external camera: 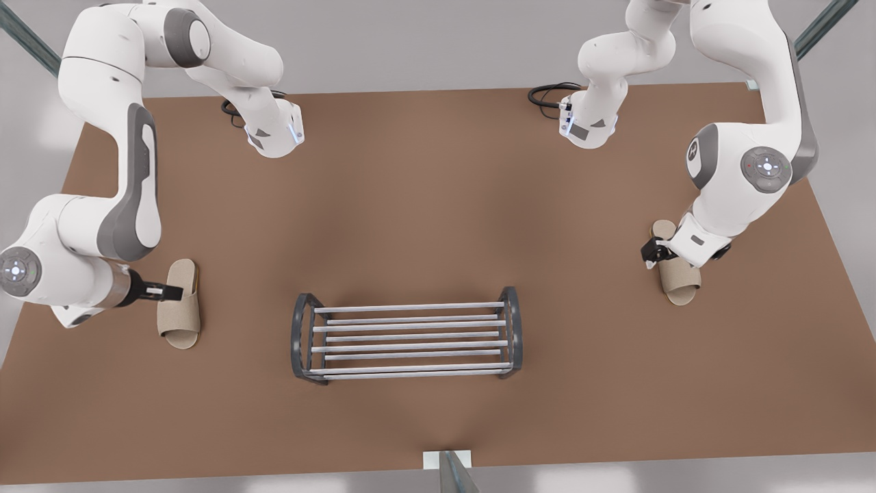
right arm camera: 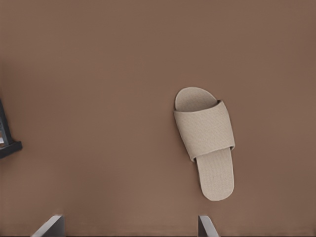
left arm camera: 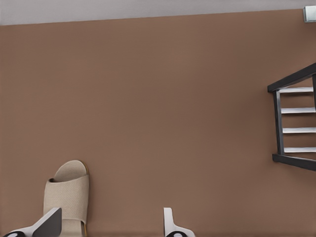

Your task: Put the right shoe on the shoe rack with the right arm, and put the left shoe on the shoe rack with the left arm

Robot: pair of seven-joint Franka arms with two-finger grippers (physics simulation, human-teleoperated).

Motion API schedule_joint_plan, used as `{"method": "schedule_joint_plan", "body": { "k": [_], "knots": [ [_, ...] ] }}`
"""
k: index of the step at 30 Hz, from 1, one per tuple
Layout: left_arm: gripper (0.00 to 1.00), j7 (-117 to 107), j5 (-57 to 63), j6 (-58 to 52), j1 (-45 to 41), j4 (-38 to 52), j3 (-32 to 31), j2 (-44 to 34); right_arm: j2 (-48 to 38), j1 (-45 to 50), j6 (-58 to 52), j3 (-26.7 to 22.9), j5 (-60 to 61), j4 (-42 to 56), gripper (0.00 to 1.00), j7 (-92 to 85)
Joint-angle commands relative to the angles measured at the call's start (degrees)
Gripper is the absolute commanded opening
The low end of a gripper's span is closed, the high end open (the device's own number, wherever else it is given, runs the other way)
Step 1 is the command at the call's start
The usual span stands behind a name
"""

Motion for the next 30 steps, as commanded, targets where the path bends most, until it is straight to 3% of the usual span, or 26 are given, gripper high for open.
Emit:
{"method": "schedule_joint_plan", "body": {
  "k": [1, 4, 6, 7, 9, 10, 11, 12, 13, 14, 15, 16, 17, 22, 24, 27, 30],
  "knots": [
    [1.0, -2.1, 0.1, -0.2, -0.2, 0.5, -0.1, -0.2, -0.8, 0.0, -3.1, 0.8, 0.0, 0.0, 1.0, -0.6],
    [1.0, -2.2, 0.1, -0.1, -0.9, 3.4, -0.2, 1.4, -1.9, -0.1, -3.3, 0.8, 0.3, 0.3, 1.0, -0.6],
    [1.0, 0.9, 0.2, -0.8, 1.9, -0.2, -0.4, -2.7, -3.8, -0.9, -1.7, 1.4, 0.7, -1.5, 1.0, -0.9],
    [1.0, 2.0, 0.2, 1.2, 4.4, -5.0, -0.5, -5.3, -6.1, -2.8, 4.0, 1.5, 0.7, -7.3, 1.0, -1.6],
    [1.0, 3.2, 0.2, 17.3, 5.1, -21.9, -0.5, -15.4, -8.0, -6.0, 9.5, 1.6, 0.8, -13.1, 1.0, -7.0],
    [0.99, 3.1, 0.3, 32.4, 5.2, -32.0, -0.5, -19.3, -8.1, -8.7, 9.3, 1.6, 0.8, -13.2, 1.0, -10.3],
    [0.99, 3.1, 0.4, 43.8, 5.4, -36.6, -0.6, -19.6, -8.0, -11.0, 10.7, 1.7, 1.0, -14.4, 1.0, -12.4],
    [0.99, 3.2, 0.4, 48.1, 6.2, -37.8, -0.7, -19.8, -9.5, -12.5, 14.3, 2.4, 2.4, -17.5, 1.0, -12.5],
    [0.99, 3.2, 0.5, 55.8, 6.4, -41.6, -0.7, -21.2, -14.2, -15.2, 24.0, 3.5, 10.5, -26.0, 1.0, -12.4],
    [0.99, 3.2, 0.4, 71.7, 9.2, -50.2, -2.5, -21.4, -14.3, -16.0, 24.6, 3.6, 13.0, -26.2, 1.0, -12.4],
    [0.99, 3.5, 0.4, 82.3, 17.0, -54.0, -9.4, -21.4, -15.6, -16.1, 27.5, 3.7, 16.6, -28.8, 1.0, -12.0],
    [0.99, 3.4, 0.3, 88.3, 30.7, -55.1, -22.1, -22.4, -18.6, -16.4, 37.3, 5.0, 19.3, -36.1, 1.0, -11.5],
    [0.99, 2.7, -0.3, 88.5, 37.8, -56.0, -28.4, -26.0, -18.8, -16.6, 39.3, 5.3, 19.3, -37.6, 1.0, -11.5],
    [0.96, 2.9, 0.4, 88.6, 40.8, -56.5, -28.3, -14.2, -21.0, -16.9, 43.6, 5.4, 19.0, -43.3, 1.0, -18.9],
    [0.96, 3.0, 0.4, 88.6, 41.0, -56.5, -28.2, -11.5, -25.9, -19.7, 51.7, 5.4, 18.7, -53.0, 1.0, -31.7],
    [0.96, 3.1, 0.4, 88.6, 42.5, -56.7, -28.2, -9.3, -26.5, -26.5, 51.0, 5.4, 18.7, -54.5, 1.0, -51.4],
    [0.95, 3.3, 0.4, 88.6, 45.2, -57.2, -28.1, -5.2, -23.3, -30.0, 70.6, 5.7, 18.7, -60.2, 1.0, -51.6]
  ]
}}
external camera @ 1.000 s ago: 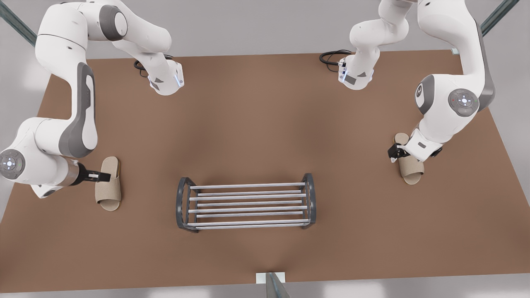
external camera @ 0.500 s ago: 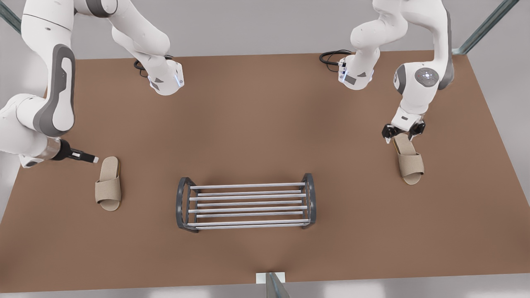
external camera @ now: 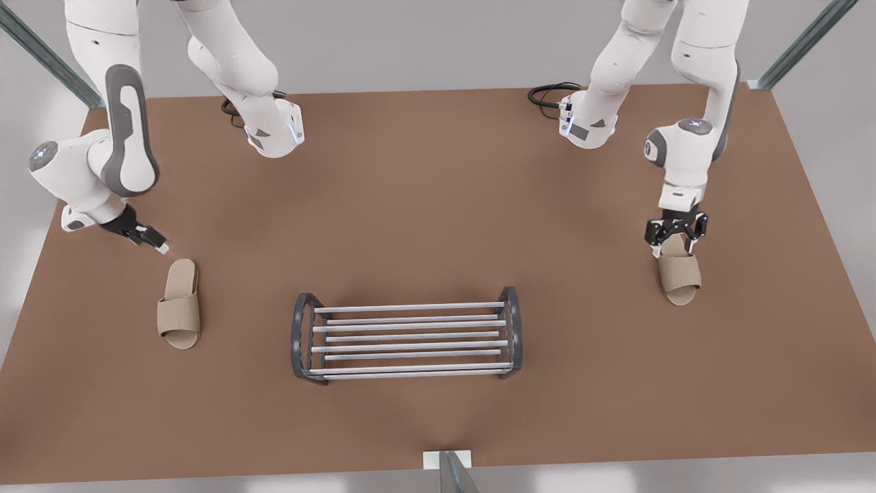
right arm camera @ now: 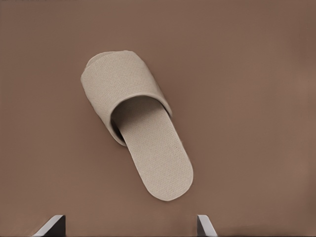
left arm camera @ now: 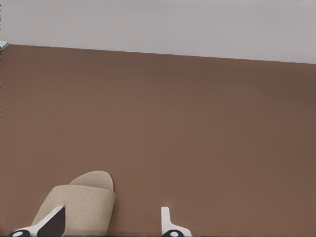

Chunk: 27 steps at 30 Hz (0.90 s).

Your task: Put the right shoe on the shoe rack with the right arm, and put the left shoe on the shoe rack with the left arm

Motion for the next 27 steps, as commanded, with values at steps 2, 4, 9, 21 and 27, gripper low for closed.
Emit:
{"method": "schedule_joint_plan", "body": {
  "k": [2, 4, 9, 21, 27],
  "knots": [
    [0.95, 1.2, 0.0, 3.8, 2.0, -0.1, 0.2, 2.6, 3.0, -0.4, 28.2, 0.3, 0.2, -2.4, 1.0, -30.1],
    [0.95, 1.3, 0.0, 3.8, 3.4, 0.1, 0.2, 5.0, 6.8, -0.4, 36.9, 2.4, 0.8, -2.2, 1.0, -28.9],
    [0.94, 3.2, 0.2, 3.8, 4.1, -1.9, 0.3, 7.8, 15.3, -4.8, 47.5, 12.0, 0.8, -0.4, 1.0, -23.9],
    [0.92, 15.6, 10.5, 3.8, 14.7, -2.8, 0.4, 13.1, 16.6, 28.7, 47.5, -6.7, 0.8, 4.1, 1.0, 1.9],
    [0.92, 16.1, 19.9, 3.8, 15.0, 1.5, 5.6, 15.2, 19.6, 14.9, 54.0, 4.6, 0.0, 0.7, 1.0, -1.7]
  ]
}}
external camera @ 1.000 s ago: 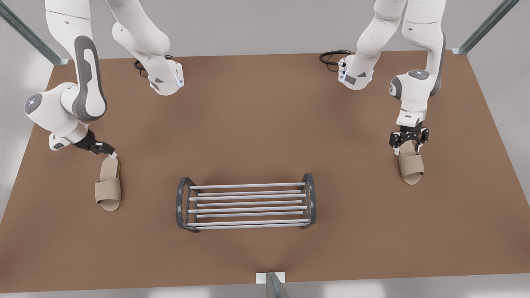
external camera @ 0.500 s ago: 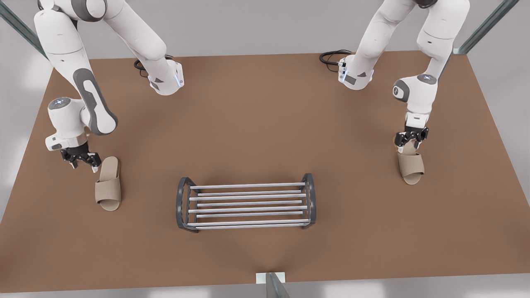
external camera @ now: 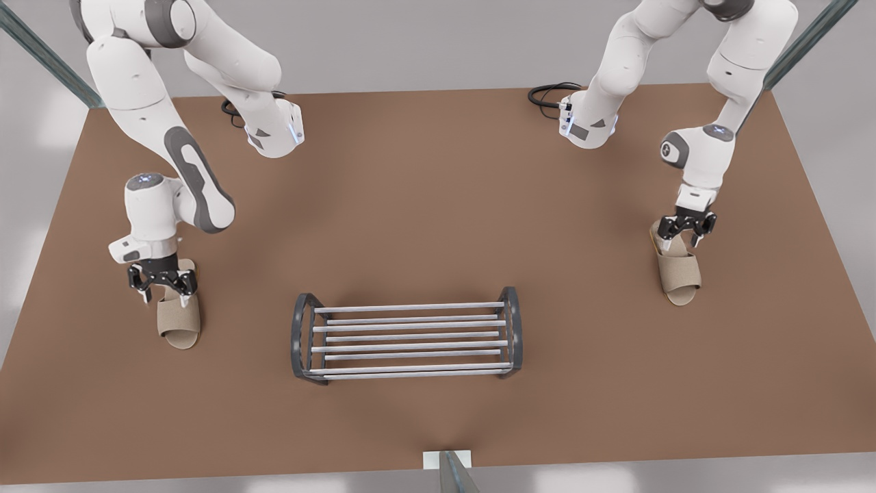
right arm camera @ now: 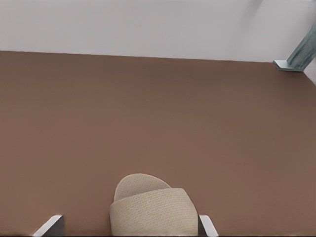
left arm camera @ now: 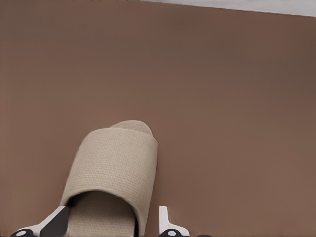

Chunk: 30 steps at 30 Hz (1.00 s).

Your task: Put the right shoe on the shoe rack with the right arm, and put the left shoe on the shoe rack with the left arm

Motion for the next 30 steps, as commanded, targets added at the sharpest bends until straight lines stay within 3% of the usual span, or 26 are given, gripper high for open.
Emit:
{"method": "schedule_joint_plan", "body": {
  "k": [1, 4, 7, 9, 10, 14, 17, 30],
  "knots": [
    [0.92, 6.3, 6.3, 0.0, 0.0, 1.5, 2.0, 1.0, 0.7, -0.7, 3.2, 0.5, -0.2, -0.1, 1.0, 4.3],
    [0.92, 6.5, 6.4, 0.0, -0.2, 1.5, 2.4, 2.4, 2.0, -0.7, 3.2, 0.4, -0.2, -0.5, 1.0, 4.2],
    [0.92, 6.9, 6.5, -0.1, -0.2, 1.5, 2.5, 2.6, 1.3, -8.7, 3.1, 3.1, -0.2, -2.7, 1.0, -6.8],
    [0.92, 7.0, 6.6, -0.1, -0.3, 1.6, 2.5, 3.5, 2.7, -28.1, 3.1, 18.3, -0.2, -4.0, 1.0, -14.9],
    [0.92, 7.0, 6.6, -0.2, -0.3, 1.5, 2.5, 3.8, 3.5, -29.4, 3.2, 20.2, -0.2, -4.0, 1.0, -14.9],
    [0.92, 7.0, 6.6, -0.2, -1.1, 3.0, 5.0, 6.3, 4.4, -28.3, 3.2, 21.4, -0.2, -5.0, 1.0, -15.7],
    [0.92, 7.0, 6.6, -0.1, -1.3, 3.8, 5.3, 7.0, 5.6, -29.0, 3.2, 21.4, -0.2, -4.9, 1.0, -30.8],
    [0.92, 7.2, 10.4, -0.1, -3.0, 6.5, 10.8, 8.9, 6.7, -32.1, 3.2, 21.4, -0.1, -4.9, 1.0, -33.5]
  ]
}}
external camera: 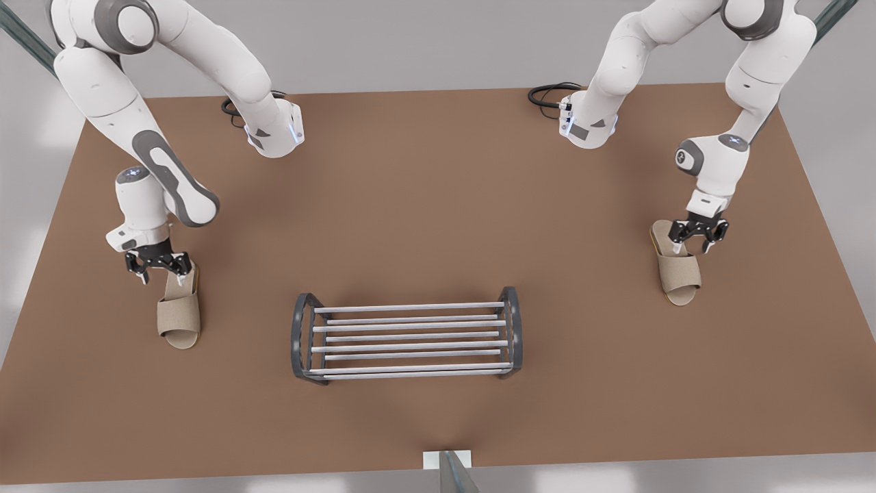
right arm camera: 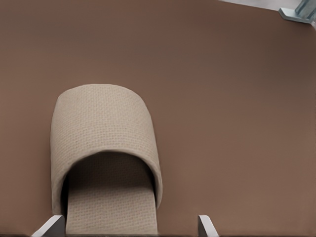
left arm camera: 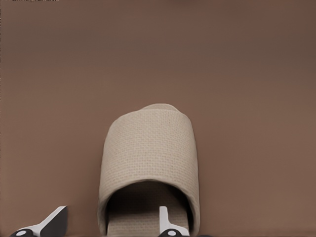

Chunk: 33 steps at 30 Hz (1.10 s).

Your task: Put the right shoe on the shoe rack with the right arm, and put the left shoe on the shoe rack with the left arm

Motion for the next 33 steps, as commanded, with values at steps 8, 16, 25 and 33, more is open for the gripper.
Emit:
{"method": "schedule_joint_plan", "body": {
  "k": [8, 16, 25, 33],
  "knots": [
    [0.92, 1.5, 2.6, 0.0, 0.0, 2.4, 1.5, 3.1, 2.7, 0.5, 0.0, 0.0, -0.1, 0.6, 1.0, -12.8],
    [0.85, 1.4, 4.0, 0.1, -0.1, 4.6, 1.6, 3.9, 3.8, -2.7, 0.0, -0.6, -0.2, 1.6, 1.0, -17.1],
    [0.4, 1.4, 3.4, 0.1, -0.1, 5.0, 1.5, 3.8, 5.9, -3.9, 0.0, -0.1, -0.3, 2.5, 1.0, -18.6],
    [0.21, 0.5, 2.9, 0.1, 0.3, 5.5, 1.4, 3.6, 5.8, -3.4, 0.0, 0.2, -0.3, 3.7, 1.0, -18.0]
  ]
}}
